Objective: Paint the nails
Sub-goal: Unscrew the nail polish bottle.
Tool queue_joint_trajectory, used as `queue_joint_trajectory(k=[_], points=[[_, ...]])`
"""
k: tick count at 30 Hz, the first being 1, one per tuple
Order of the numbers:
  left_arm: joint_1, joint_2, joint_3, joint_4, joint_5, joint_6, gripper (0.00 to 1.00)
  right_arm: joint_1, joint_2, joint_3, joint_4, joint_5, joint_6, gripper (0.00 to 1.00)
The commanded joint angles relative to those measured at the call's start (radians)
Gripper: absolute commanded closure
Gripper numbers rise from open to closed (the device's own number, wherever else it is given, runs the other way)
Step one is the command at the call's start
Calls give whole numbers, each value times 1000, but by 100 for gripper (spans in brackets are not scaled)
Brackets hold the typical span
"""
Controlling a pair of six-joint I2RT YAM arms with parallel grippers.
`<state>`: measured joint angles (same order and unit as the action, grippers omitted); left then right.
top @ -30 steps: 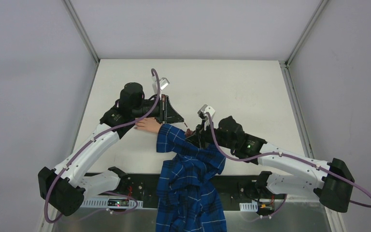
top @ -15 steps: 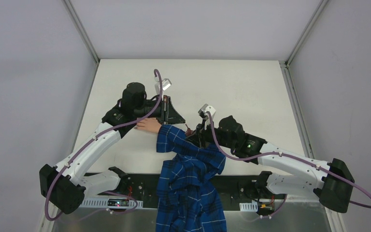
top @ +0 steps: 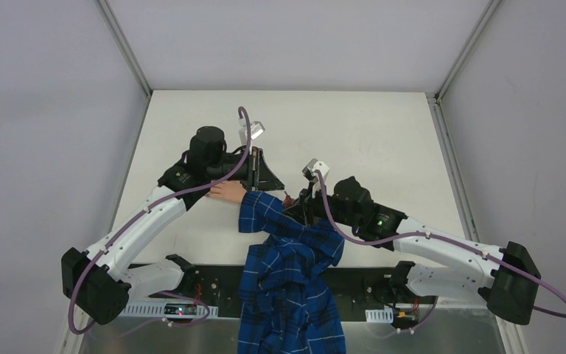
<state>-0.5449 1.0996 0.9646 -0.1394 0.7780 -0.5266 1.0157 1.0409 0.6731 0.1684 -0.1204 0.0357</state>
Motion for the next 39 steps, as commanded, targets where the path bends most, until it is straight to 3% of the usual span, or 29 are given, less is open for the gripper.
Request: queue_joint_trajectory(k=[1,18,30,39], points=[[-10,4,39,31,22,20,100,-6,-15,49,62,1,-4,100],[2,-6,33,15,-38,49,100,-7,-67,38,52,73,-3,100],[181,-30,23,10,-96,67,100,-101,-236,55,-101,110,-28,100],[349,-2,5,3,-129,92,100,-132,-209,29,-92,26,-20,100]])
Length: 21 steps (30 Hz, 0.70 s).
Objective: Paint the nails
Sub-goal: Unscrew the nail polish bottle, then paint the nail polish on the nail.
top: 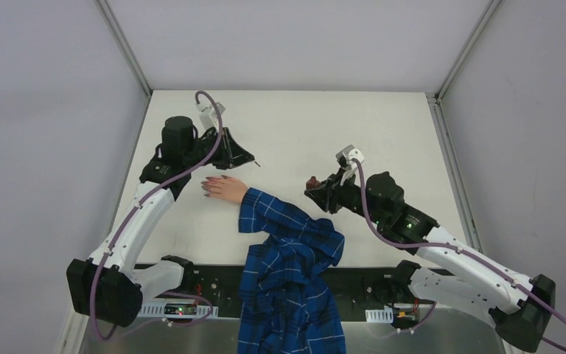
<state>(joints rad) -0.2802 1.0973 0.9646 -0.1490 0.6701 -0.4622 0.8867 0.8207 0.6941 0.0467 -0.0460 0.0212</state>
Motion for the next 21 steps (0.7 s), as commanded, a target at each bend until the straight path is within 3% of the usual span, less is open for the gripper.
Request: queue_joint_trajectory(k=[1,13,21], points=[[118,7,2,12,-20,31,100,-3,13,3,35,-56,-5,100],[449,164,-50,13,185,197,100,-6,43,-23,113,-139,-48,100],[502,283,-31,-128,51,341,100,-23,22,-66,165,-191,-23,100]])
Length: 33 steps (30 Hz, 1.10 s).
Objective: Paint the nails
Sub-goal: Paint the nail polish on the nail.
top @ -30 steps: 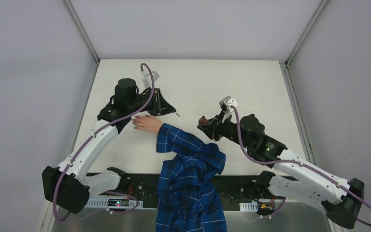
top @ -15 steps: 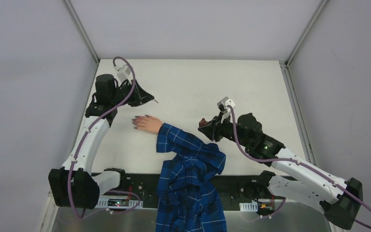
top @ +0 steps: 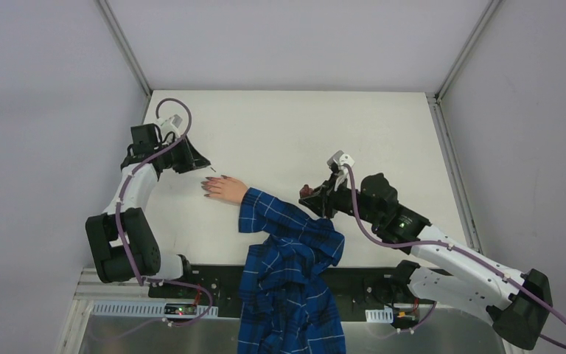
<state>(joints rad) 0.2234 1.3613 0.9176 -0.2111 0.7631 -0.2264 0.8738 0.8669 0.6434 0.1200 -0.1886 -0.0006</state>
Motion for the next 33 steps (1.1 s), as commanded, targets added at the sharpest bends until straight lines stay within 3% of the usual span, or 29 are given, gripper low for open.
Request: queue_joint_trajectory(k=[1,6,19,33], points=[[-1,35,15,-68,-49,110,100,-12,-29,-19,94,-51,-1,100],[17,103,40,-106,-100,125,100,-16,-53,-41,110,-55,26,100],[51,92,31,-115,-236,132,100,-22,-76,-62,124,-72,34,100],[53,173,79,-99,-258,77,100,-22,-38,-68,143,-87,39,100]])
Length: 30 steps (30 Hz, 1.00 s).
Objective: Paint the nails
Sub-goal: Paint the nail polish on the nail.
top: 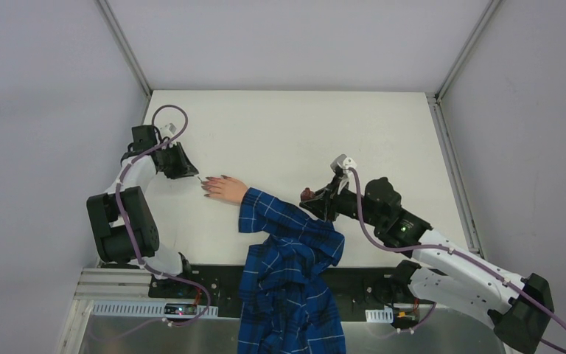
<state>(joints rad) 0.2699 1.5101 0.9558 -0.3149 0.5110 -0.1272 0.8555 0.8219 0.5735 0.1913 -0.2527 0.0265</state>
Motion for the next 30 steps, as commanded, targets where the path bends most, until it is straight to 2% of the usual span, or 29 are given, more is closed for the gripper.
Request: queue_joint_trajectory(k=[1,30], points=[[6,35,44,10,1,-28,100,-4,10,1,74,-23,13,100],[2,109,58,56,41,-86,100,-5,33,-1,80,-26,14,100]])
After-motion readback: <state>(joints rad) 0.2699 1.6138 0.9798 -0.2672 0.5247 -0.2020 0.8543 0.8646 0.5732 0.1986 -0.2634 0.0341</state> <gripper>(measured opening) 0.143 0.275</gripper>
